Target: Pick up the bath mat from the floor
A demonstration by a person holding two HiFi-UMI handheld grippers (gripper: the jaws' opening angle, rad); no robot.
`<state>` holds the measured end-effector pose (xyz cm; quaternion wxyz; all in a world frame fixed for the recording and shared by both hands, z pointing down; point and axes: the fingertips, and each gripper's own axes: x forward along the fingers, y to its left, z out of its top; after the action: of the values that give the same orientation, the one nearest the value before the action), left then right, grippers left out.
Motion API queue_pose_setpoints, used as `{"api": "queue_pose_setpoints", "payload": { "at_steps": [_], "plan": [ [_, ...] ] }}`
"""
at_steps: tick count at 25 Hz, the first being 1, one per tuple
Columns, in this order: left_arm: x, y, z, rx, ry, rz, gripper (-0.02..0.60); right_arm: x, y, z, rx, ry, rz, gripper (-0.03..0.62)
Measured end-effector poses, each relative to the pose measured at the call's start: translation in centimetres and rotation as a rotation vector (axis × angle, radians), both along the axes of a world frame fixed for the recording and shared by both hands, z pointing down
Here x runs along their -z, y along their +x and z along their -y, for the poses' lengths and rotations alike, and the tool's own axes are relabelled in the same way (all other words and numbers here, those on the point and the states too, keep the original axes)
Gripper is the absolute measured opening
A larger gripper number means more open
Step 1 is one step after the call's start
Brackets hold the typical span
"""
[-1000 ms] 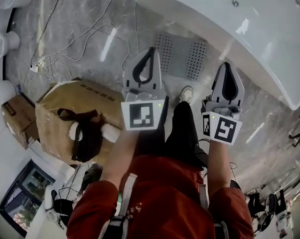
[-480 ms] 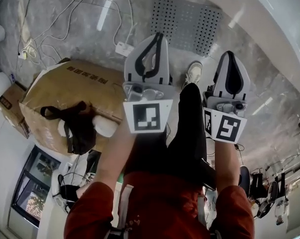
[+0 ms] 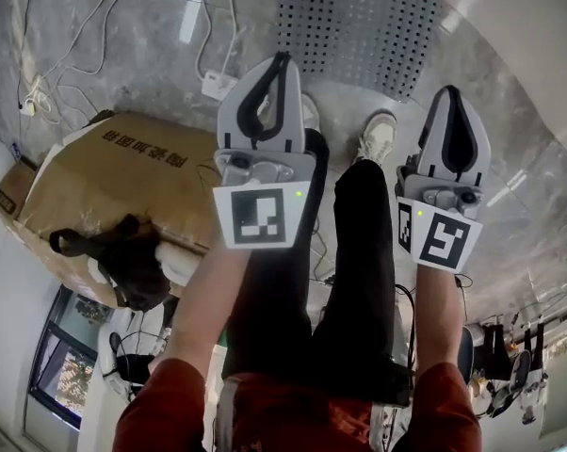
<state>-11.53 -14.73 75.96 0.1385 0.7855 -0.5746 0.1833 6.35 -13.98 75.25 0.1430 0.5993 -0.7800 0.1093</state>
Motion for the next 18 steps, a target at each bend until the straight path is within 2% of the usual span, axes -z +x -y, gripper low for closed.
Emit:
{"api": "queue_pose_setpoints", "payload": {
  "at_steps": [6,14,18],
  "plan": [
    [-7.1,-1.1,-0.6,0.04,-0.043,0.015,0.017,-6.2,0.0,-0.9,-0.021,-0.05,-0.003,0.012],
    [-16.0,-1.3,-2.2,0.001,-0.135,0.036,0.017,-14.6,0.2,-2.8,-0.008,-0.132,-0.037,0.012],
    [-20.2,-1.6,-3.2,-0.034,-0.189,0.07,0.017,-18.3,0.6,-3.4,-0.016,-0.179,-0.056,0.012]
  ]
}}
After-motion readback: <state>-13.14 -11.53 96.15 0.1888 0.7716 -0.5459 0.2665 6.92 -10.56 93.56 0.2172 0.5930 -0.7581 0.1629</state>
